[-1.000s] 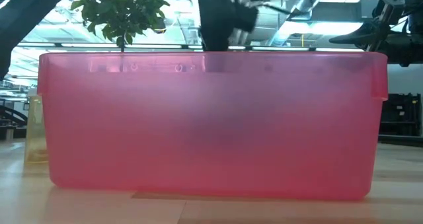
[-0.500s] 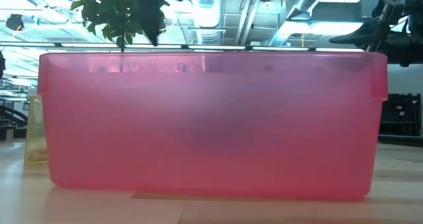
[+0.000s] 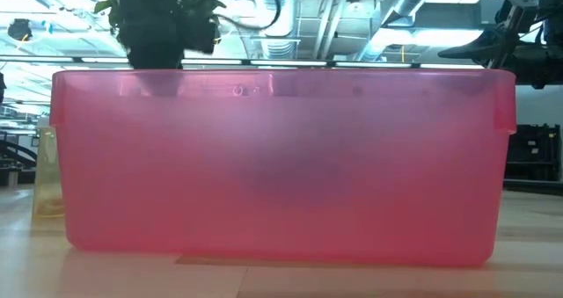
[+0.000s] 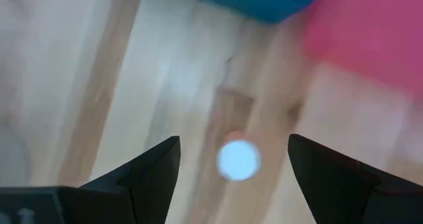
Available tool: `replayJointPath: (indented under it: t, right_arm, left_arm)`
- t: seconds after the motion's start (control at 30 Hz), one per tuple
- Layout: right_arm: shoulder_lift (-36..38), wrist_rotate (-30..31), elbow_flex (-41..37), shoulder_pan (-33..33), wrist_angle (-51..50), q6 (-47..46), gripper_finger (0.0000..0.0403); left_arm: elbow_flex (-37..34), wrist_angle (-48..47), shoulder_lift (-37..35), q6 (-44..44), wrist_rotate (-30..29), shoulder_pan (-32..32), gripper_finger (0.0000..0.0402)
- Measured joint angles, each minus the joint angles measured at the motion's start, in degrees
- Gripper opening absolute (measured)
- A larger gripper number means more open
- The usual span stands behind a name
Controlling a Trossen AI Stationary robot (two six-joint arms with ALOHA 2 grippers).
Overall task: Pick and place medicine bottles into bin by pill shape (circle, oval)
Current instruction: Put the pink tablet bottle into the red bin
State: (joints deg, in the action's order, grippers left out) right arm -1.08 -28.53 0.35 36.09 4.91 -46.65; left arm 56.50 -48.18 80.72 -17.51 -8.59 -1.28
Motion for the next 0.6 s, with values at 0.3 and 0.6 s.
replayJointPath:
  t: [0.3,0.6]
  right_arm:
    - [0.00,0.11,-0.01,0.01,0.02,0.00,0.0205]
    - [0.00,0.15,0.00,0.01,0.02,0.02,0.0205]
  left_arm:
    - [-6.00,3.35,-0.01,1.30,1.81,0.13,0.0275]
    - [-6.53,5.06,-0.01,3.87,1.15,0.07,0.0254]
